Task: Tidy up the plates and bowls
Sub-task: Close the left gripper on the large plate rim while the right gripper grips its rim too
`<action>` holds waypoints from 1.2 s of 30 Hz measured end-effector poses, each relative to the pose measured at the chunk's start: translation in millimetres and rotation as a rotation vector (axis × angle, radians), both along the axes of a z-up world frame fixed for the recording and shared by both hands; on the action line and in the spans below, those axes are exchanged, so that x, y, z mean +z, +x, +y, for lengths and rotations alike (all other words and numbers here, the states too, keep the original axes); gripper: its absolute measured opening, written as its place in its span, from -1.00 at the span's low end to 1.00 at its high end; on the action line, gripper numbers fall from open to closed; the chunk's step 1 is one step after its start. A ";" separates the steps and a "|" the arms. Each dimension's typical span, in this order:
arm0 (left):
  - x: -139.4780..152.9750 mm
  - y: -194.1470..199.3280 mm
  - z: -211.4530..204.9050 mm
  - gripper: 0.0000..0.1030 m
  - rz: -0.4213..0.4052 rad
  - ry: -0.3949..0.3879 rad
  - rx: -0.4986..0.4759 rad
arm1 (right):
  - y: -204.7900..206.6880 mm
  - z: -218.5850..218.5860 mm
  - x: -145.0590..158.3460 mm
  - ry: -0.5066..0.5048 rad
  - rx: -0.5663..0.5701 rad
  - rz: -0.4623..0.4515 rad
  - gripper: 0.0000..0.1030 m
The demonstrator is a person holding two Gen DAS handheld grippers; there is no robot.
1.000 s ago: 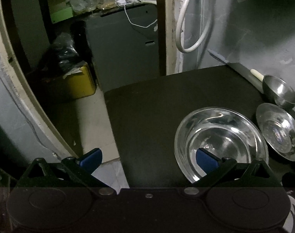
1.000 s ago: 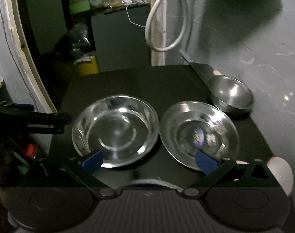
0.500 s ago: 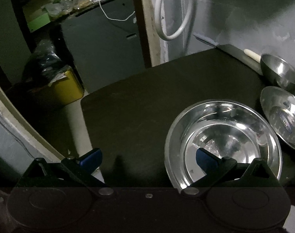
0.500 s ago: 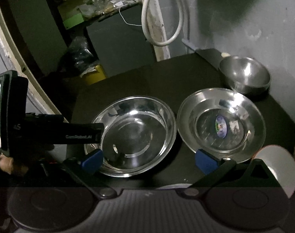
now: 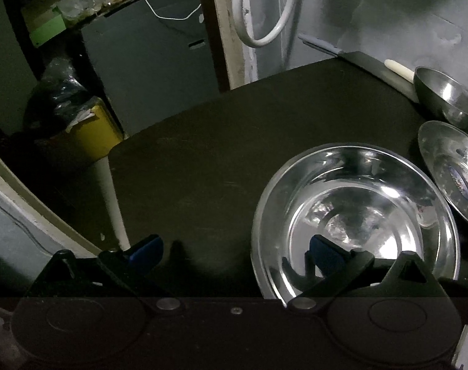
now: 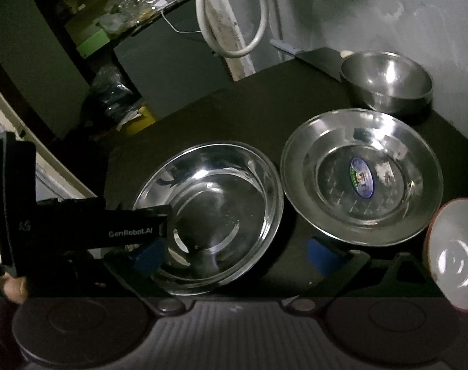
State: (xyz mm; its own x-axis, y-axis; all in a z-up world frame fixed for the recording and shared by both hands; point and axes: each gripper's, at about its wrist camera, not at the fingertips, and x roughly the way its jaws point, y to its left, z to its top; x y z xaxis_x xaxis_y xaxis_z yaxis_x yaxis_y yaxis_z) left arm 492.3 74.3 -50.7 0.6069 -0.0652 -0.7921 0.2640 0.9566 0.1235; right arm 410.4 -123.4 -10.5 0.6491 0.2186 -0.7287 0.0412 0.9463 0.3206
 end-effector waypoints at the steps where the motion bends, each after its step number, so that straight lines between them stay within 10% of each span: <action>1: -1.2 0.3 -0.2 0.93 0.006 -0.005 -0.001 | 1.3 -0.4 -1.7 0.007 -0.002 0.007 0.74; 11: -2.5 -0.4 1.1 0.63 0.031 -0.072 -0.007 | 8.9 -2.4 -12.1 0.050 -0.039 0.038 0.39; 23: 3.2 -3.7 4.8 -0.43 0.053 -0.130 -0.042 | 4.4 -7.1 -19.5 0.077 -0.056 0.037 -0.54; 36: 28.6 -45.4 8.5 -0.46 0.028 -0.145 0.000 | -22.6 -15.1 -1.0 0.084 0.007 -0.032 -0.61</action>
